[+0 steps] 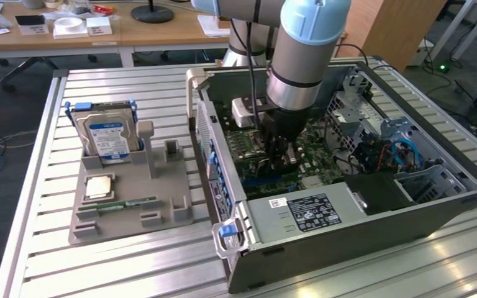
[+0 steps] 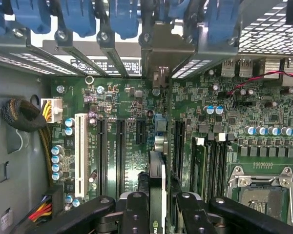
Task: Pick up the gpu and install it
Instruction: 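Insert the gpu into the slot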
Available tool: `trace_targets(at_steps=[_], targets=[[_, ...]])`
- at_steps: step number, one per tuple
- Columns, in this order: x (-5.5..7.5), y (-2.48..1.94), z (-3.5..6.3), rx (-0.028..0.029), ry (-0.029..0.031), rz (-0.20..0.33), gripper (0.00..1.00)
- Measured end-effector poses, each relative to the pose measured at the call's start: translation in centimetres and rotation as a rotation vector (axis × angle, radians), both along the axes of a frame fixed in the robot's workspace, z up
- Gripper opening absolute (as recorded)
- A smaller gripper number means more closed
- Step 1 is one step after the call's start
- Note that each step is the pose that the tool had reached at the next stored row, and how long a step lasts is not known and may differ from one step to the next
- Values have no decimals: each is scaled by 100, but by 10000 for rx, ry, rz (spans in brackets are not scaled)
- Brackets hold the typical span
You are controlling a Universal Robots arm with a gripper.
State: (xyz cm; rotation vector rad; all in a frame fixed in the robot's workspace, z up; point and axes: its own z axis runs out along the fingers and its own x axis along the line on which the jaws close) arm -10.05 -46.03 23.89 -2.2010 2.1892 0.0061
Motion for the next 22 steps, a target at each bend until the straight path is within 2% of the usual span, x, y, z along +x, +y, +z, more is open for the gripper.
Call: trace_targets(at_steps=[6,9,11,14,22], targets=[[1,2,38,16,-9,0,26],[1,1,67,-1,-2,1,26],[1,0,70,-63,0,2,26],[0,-1,69,-107,2,1,26],[0,-1,28,-109,2,0,26]])
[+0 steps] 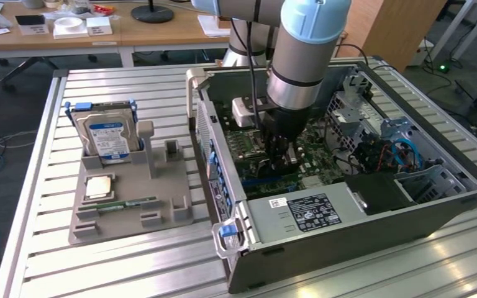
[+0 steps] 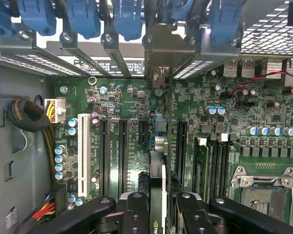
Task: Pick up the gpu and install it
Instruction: 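Insert the gpu into the slot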
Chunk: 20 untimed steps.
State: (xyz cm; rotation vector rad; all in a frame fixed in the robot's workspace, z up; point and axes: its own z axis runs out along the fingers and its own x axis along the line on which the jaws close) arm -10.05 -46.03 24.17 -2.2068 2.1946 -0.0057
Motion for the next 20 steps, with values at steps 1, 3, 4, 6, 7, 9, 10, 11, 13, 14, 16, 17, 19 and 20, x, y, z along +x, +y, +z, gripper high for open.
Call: trace_targets(at_steps=[1,3,4,6,7,9,10,11,13,14,16,17,19,20], targets=[[0,0,-1,1,-1,0,26],[1,1,-5,4,-2,0,26],[0,1,-6,3,-2,0,26],[0,0,-7,2,-1,-8,26],[0,0,-8,2,-1,-20,26],[0,1,-10,3,-1,-58,26],[0,1,-12,3,-1,-76,26],[0,1,-14,5,-2,-96,26],[0,1,-15,3,-1,-149,26],[0,0,-15,3,-1,-167,26],[0,1,-16,3,-1,-174,26],[-2,1,-18,5,-3,-175,26],[-8,1,-24,6,-4,-176,26],[-11,1,-25,5,-3,-174,26]])
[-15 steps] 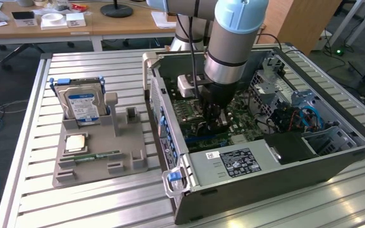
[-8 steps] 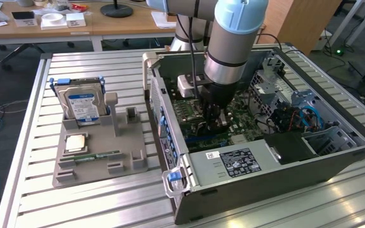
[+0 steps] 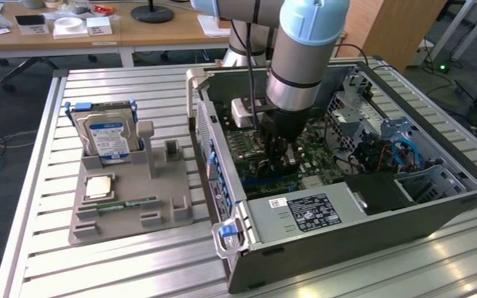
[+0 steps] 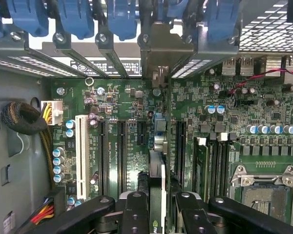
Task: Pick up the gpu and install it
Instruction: 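Insert the gpu into the slot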
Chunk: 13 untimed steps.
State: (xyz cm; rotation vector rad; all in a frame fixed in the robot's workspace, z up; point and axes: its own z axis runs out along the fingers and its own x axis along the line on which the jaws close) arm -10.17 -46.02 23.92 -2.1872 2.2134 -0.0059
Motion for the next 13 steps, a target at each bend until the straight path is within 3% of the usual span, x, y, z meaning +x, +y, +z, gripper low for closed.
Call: trace_targets(at_steps=[13], targets=[[-9,-1,-23,-8,5,1,26]])
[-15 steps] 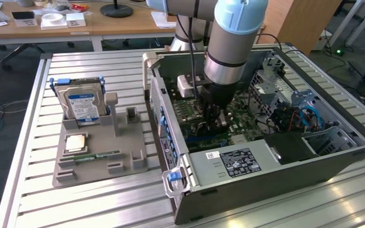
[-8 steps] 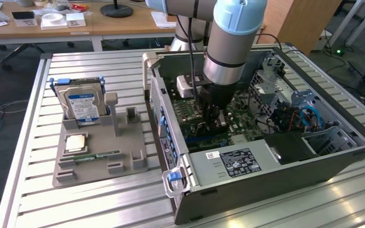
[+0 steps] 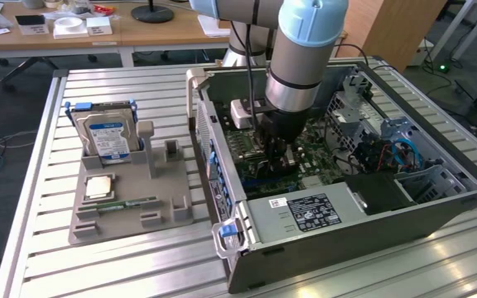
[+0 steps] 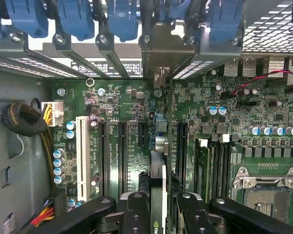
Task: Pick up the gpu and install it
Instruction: 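Insert the gpu into the slot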
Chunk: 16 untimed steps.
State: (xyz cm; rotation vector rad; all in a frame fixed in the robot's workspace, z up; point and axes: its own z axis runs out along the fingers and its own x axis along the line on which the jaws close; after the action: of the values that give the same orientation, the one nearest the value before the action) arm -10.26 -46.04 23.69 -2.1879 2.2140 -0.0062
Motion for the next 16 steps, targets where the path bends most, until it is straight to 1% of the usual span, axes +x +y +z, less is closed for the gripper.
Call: trace_targets(at_steps=[5,11,16], targets=[[0,2,-5,4,-3,0,26],[0,20,-9,1,-1,-3,26],[0,22,-11,5,-3,-4,26]])
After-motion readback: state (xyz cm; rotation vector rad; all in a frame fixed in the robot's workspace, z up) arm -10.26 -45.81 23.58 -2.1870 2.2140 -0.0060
